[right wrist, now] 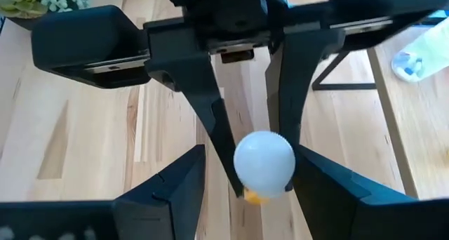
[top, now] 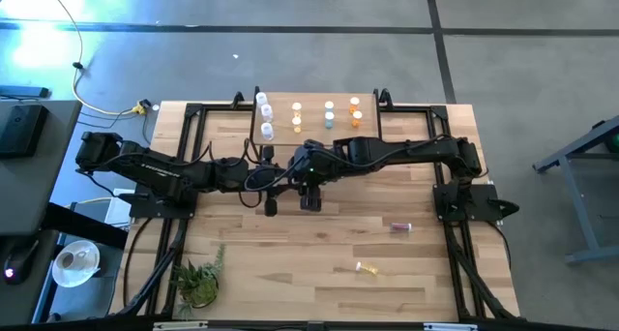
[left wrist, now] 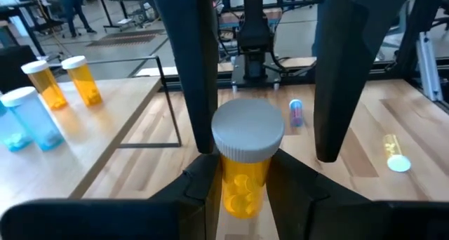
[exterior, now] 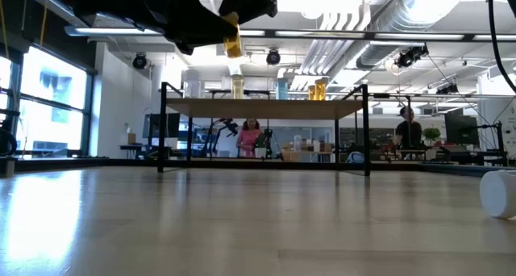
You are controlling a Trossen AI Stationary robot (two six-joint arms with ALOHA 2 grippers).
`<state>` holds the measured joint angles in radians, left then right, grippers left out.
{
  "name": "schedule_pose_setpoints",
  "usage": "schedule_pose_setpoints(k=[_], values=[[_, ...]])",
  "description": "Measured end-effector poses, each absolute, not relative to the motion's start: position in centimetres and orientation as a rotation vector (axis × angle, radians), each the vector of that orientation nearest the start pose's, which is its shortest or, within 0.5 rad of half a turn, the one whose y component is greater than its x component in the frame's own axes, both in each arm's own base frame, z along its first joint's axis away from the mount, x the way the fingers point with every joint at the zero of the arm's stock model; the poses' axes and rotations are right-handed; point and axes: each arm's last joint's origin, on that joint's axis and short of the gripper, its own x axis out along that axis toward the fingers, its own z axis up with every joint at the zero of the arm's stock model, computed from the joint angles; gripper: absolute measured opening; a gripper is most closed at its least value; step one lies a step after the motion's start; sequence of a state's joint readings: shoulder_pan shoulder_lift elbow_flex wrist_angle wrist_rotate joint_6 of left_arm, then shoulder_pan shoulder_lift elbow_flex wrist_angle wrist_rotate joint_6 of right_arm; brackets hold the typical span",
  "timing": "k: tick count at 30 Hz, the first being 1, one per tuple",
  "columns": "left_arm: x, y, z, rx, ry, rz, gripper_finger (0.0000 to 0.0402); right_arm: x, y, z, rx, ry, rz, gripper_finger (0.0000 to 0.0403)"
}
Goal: Pick and place medicine bottles onto shelf by color
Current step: Put the orange pill bottle on the shelf aligned with the other orange pill bottles
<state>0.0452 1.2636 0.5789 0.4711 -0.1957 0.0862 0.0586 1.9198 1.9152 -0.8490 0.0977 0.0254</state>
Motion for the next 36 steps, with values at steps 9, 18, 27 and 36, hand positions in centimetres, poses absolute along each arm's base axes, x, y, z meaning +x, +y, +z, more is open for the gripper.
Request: schedule_pose_setpoints(k=[9, 18, 27, 36], values=[[26.13, 1.78, 22.64, 0.108, 0.226, 0.245, 0.0086, 41.74, 2.00, 33.67, -0.041, 0.866, -0.058, 0.0149], [26.12, 1.79, 22.64, 0.108, 0.226, 0.248, 0.0086, 41.78, 1.60, 33.70, -0.011, 0.861, -0.080, 0.0099], [26.12, 1.79, 22.64, 0.108, 0.226, 0.247, 0.0086, 41.76, 1.60, 33.69, 0.002, 0.863, -0.085, 0.0096], [26.15, 1.66, 22.62, 0.182, 0.234, 0.188, 0.0113, 41.70, 1.64, 33.67, 0.000, 0.869, -0.078, 0.0095]])
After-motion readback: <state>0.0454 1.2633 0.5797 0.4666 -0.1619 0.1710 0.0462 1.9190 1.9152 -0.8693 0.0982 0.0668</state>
